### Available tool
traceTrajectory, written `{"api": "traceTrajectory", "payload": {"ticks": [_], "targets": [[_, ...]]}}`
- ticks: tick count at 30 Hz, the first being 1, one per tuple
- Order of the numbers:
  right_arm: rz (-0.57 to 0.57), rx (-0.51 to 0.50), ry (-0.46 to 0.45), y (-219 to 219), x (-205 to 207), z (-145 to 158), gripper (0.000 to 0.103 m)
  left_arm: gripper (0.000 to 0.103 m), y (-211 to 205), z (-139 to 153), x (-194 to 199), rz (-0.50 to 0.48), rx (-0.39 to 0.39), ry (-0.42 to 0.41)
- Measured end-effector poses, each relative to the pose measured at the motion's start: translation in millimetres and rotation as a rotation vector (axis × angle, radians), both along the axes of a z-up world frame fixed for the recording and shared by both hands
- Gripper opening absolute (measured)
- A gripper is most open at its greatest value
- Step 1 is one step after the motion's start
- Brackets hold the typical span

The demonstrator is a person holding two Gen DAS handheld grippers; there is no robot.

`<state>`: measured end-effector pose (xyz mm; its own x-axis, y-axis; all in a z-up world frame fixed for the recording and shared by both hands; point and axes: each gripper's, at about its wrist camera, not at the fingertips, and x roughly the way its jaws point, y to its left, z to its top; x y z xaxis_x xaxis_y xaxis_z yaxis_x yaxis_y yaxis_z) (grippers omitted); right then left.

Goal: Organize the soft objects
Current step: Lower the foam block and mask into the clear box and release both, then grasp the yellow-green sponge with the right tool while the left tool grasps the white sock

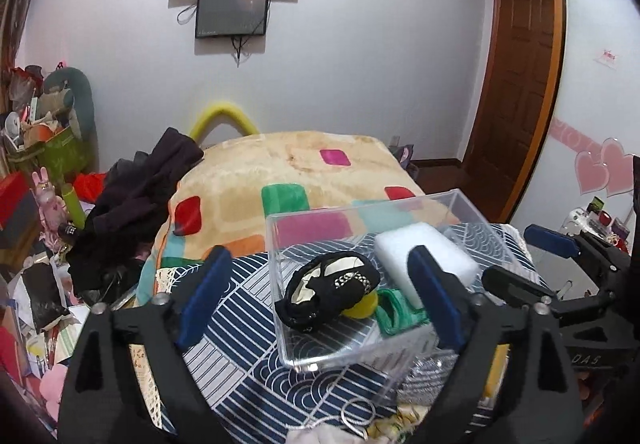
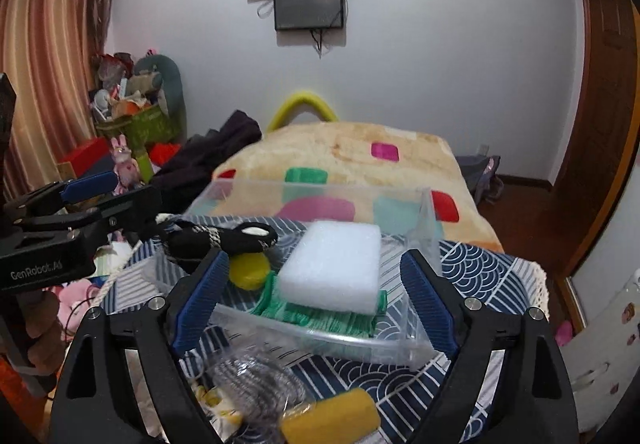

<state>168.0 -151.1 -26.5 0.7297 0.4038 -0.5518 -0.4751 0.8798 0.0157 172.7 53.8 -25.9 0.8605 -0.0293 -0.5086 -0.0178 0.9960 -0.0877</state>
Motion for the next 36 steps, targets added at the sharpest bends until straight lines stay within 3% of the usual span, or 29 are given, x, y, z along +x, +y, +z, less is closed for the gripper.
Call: {"api": "traceTrajectory", "payload": {"ticks": [7,14,21,29,32,36], "targets": [[0.002,0.004,-0.063,-8.7,-25.1,6.9,0.09,0.099,-0.7,-5.8,-29.6,-0.013,0.006,0.014],[-0.017,-0.017,-0.059,-16.7,-42.3,-8.1,0.094,0.1,-0.7,-48.7,-46.7,-0.008,-0.01,0.12],[-0.026,-0.058,0.054,-19.5,-44.7,-52.3,0.094,0.1,2.3,-95.8,-53.2,0.014,-0.045,0.228],[-0.045,-0.06,0.132,-22.7,-39.9,-79.4,0.093,0.1,-4.6,-119.3,-66.3,-0.025,-0.057,0.287],[-0.049,-0.046,0.147,-24.2,-38.6,-83.7,0.093,0.1,-1.3,-125.0,-66.6,-0.034,-0.096,0.3],[-0.053,-0.05,0.167,-24.2,-36.7,-92.8,0.078,0.096,0.9,-130.1,-67.4,-0.043,-0.13,0.302]]}}
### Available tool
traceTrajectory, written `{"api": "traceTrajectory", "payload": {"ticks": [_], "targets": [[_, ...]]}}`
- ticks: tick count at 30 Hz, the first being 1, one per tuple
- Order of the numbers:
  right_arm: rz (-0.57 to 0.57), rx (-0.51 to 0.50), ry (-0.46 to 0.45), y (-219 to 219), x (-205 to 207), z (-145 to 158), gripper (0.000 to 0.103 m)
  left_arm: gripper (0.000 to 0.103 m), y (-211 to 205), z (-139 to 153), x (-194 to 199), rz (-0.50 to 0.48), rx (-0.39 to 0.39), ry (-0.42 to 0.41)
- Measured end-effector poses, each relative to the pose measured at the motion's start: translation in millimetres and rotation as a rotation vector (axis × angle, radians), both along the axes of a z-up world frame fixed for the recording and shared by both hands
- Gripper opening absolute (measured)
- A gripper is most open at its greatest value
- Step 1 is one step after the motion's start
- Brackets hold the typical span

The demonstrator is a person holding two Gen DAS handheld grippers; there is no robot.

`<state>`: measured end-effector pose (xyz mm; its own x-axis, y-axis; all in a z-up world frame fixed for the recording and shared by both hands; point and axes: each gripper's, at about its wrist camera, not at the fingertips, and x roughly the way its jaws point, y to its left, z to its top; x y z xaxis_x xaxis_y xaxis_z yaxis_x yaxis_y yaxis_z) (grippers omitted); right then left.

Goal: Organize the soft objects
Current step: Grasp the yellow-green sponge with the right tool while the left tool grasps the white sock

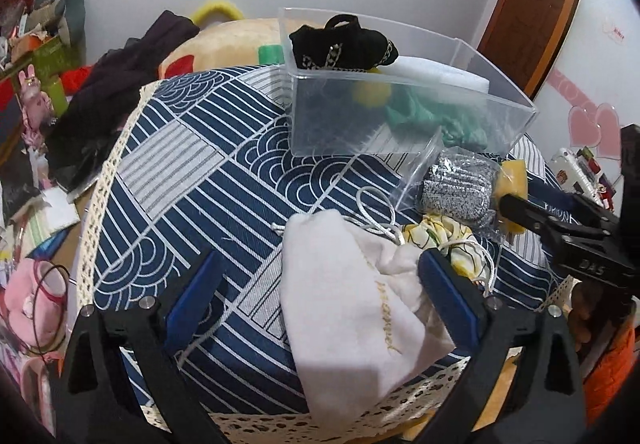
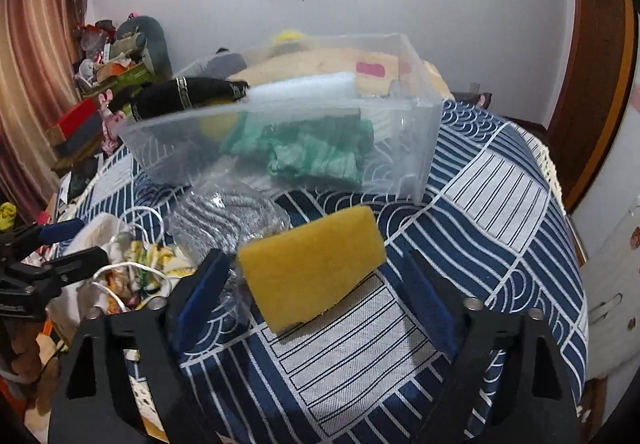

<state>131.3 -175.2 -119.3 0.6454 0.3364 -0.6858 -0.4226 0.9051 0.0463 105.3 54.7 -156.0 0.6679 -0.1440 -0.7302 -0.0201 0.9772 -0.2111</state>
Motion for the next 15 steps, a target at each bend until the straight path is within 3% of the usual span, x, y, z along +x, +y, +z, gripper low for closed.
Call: {"api": "traceTrajectory", "payload": {"ticks": [2,4,7,12,15], "targets": [[0.005,-0.001,0.022,-0.6,1.9,-4.7,0.071,0.083,-1.0,-1.3,-1.6,-0.023,-0.021,0.0],[0.012,0.01,0.035,-3.1,1.7,-7.3,0.064,0.062,-2.1,-0.8,-3.1,-0.054,-0.055,0.0],[0.022,0.02,0.03,-5.5,-1.7,-6.0,0.06,0.044,-4.2,1.7,-4.7,-0.081,-0.079,-0.004],[0.021,0.006,0.0,-5.5,-11.0,-3.8,0.057,0.028,-6.1,7.8,-11.2,-0.082,-0.071,-0.02],[0.019,0.004,-0.009,-6.5,-14.3,-2.0,0.057,0.011,-2.0,12.2,-14.6,-0.061,-0.071,-0.024]]}}
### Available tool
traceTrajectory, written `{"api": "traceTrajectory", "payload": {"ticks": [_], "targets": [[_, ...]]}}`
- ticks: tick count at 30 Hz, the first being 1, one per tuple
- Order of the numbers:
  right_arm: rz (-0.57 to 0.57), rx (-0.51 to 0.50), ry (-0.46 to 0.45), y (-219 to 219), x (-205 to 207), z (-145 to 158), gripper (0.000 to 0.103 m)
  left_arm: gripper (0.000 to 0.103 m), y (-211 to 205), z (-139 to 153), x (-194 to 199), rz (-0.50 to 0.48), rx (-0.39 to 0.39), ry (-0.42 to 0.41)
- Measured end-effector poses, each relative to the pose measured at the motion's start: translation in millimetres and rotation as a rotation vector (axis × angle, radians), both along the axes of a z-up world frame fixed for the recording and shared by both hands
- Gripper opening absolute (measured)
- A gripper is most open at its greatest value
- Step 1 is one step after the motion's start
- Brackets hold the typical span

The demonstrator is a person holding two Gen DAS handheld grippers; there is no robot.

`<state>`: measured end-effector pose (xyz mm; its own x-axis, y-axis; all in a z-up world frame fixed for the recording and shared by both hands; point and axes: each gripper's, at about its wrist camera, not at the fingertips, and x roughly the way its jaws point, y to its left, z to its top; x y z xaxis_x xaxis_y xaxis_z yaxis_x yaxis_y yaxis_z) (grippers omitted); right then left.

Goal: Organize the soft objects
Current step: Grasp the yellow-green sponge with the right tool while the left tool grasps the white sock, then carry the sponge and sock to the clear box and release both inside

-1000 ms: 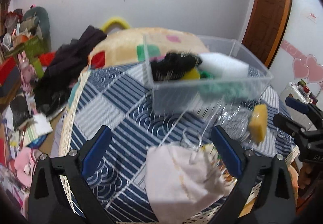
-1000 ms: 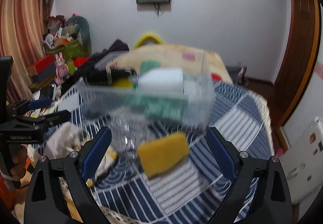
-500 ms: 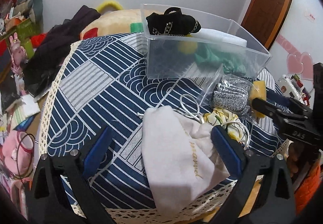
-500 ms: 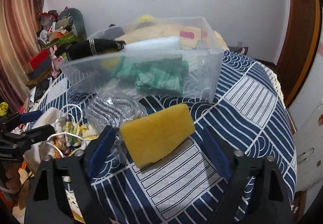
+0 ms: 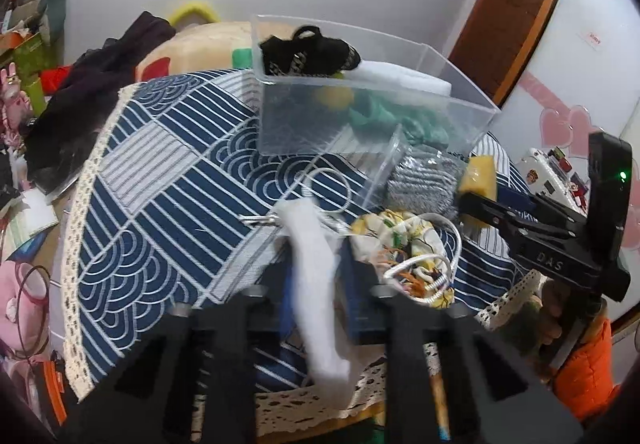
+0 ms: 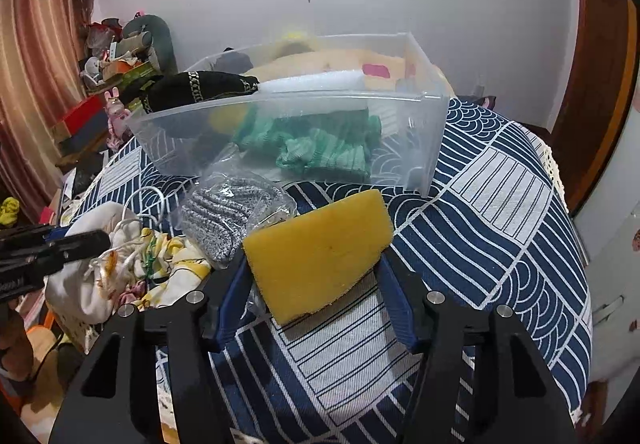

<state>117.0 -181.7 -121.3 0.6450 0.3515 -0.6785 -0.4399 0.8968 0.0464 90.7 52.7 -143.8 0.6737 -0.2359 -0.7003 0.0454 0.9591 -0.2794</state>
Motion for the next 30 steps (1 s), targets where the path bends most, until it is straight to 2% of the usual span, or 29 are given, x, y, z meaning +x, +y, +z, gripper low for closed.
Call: {"api": "traceTrajectory", "payload": {"ticks": [4,16,26,30], "targets": [[-0.005,0.006,-0.014,-2.8,-0.7,6.3,0.057,0.01,10.0,5.9,-1.2,0.024,-0.037,-0.007],[-0.029,-0.003,-0.068,-6.5,-8.5,21.5,0.058,0.008,15.8,43.8,-12.3,0.065,-0.009,-0.108],[-0.052,-0.001,0.046,-21.2,-4.1,1.6,0.06,0.008,7.3,77.7,-11.5,0.046,0.002,-0.2],[-0.052,0.007,0.068,-27.3,-7.0,0.1,0.065,0.008,1.5,84.1,-9.1,0.033,0.004,-0.219]]}}
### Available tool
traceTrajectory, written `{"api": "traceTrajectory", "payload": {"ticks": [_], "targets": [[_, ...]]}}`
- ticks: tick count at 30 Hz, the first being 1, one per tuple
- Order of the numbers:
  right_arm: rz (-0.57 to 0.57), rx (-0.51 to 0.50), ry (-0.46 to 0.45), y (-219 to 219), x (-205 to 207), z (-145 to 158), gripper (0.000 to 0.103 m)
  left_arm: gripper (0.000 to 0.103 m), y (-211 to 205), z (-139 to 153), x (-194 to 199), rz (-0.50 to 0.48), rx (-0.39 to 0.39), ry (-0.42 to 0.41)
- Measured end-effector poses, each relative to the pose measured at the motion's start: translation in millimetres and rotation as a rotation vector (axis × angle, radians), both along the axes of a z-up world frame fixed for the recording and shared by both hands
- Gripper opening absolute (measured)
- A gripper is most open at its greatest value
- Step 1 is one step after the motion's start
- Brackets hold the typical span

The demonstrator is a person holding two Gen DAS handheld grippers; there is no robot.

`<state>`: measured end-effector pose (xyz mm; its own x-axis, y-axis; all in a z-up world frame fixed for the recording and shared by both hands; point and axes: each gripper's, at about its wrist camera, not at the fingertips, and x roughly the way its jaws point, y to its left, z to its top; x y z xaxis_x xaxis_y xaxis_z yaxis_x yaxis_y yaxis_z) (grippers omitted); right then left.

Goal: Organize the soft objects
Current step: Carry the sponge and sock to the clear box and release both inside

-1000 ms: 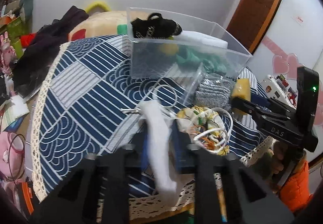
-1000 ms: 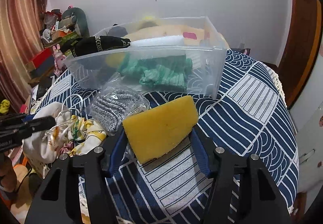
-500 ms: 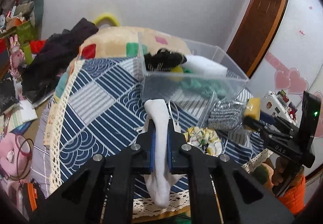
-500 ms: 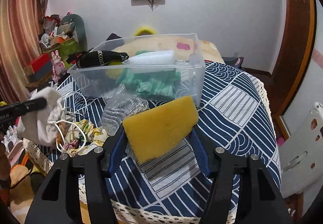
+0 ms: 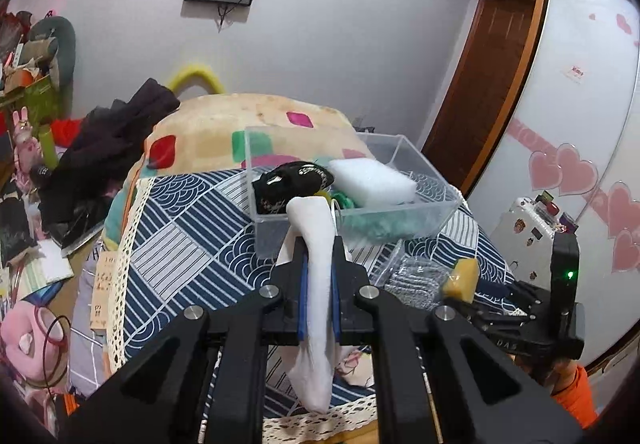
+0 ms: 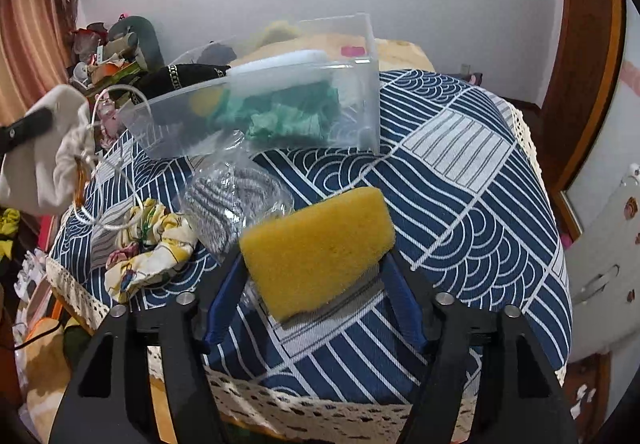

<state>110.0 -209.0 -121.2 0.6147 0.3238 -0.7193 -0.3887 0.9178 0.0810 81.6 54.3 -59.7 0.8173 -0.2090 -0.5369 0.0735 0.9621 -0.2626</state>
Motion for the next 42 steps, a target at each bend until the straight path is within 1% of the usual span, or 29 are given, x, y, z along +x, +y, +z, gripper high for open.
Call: {"api": "traceTrajectory", "payload": {"ticks": [4,5,6,9,12,14,18,23,26,32,34,36,39,42], "targets": [[-0.003,0.003,0.0,-3.5,-3.4,-0.3,0.065,0.008,-4.8,2.9,1.7,-0.009,0.006,-0.009],[-0.007,0.007,-0.009,-4.8,-4.5,-0.1,0.063,0.008,-5.6,3.8,2.5,-0.01,0.008,-0.011],[-0.008,0.009,-0.013,-6.2,-4.4,0.0,0.057,0.008,-6.1,4.5,2.5,-0.01,0.008,-0.013],[-0.006,0.001,-0.035,-6.5,-7.1,2.8,0.056,0.008,-6.5,9.2,5.5,-0.008,0.011,-0.024],[-0.004,-0.008,-0.062,-5.3,-8.6,10.1,0.056,0.008,-6.4,15.2,9.1,-0.012,0.007,-0.039],[-0.001,-0.005,-0.072,-6.7,-11.1,14.4,0.058,0.008,-7.0,18.5,10.7,-0.015,0.008,-0.05],[0.008,-0.006,-0.035,-10.8,-8.9,13.7,0.06,0.008,-11.1,20.7,12.8,-0.024,0.013,-0.058],[-0.013,0.003,-0.02,-17.7,-6.9,10.7,0.06,0.008,-15.9,18.4,14.3,-0.037,0.023,-0.05],[-0.017,0.012,-0.039,-20.3,-8.0,16.2,0.06,0.008,-17.8,18.5,16.2,-0.039,0.027,-0.047],[-0.013,0.027,-0.105,-21.4,-9.5,33.8,0.059,0.008,-18.6,24.2,23.2,-0.039,0.019,-0.059],[-0.008,0.014,-0.121,-18.0,-6.4,35.8,0.059,0.008,-18.7,25.8,24.1,-0.039,0.019,-0.063],[-0.019,-0.015,-0.118,-15.2,-2.4,32.4,0.059,0.008,-19.6,26.4,24.3,-0.04,0.02,-0.065],[-0.046,-0.023,-0.077,-18.6,1.0,22.6,0.059,0.008,-20.6,25.0,24.2,-0.041,0.024,-0.06],[-0.097,-0.057,-0.061,-28.3,-0.6,13.9,0.06,0.008,-20.9,21.1,25.1,-0.045,0.023,-0.05]]}}
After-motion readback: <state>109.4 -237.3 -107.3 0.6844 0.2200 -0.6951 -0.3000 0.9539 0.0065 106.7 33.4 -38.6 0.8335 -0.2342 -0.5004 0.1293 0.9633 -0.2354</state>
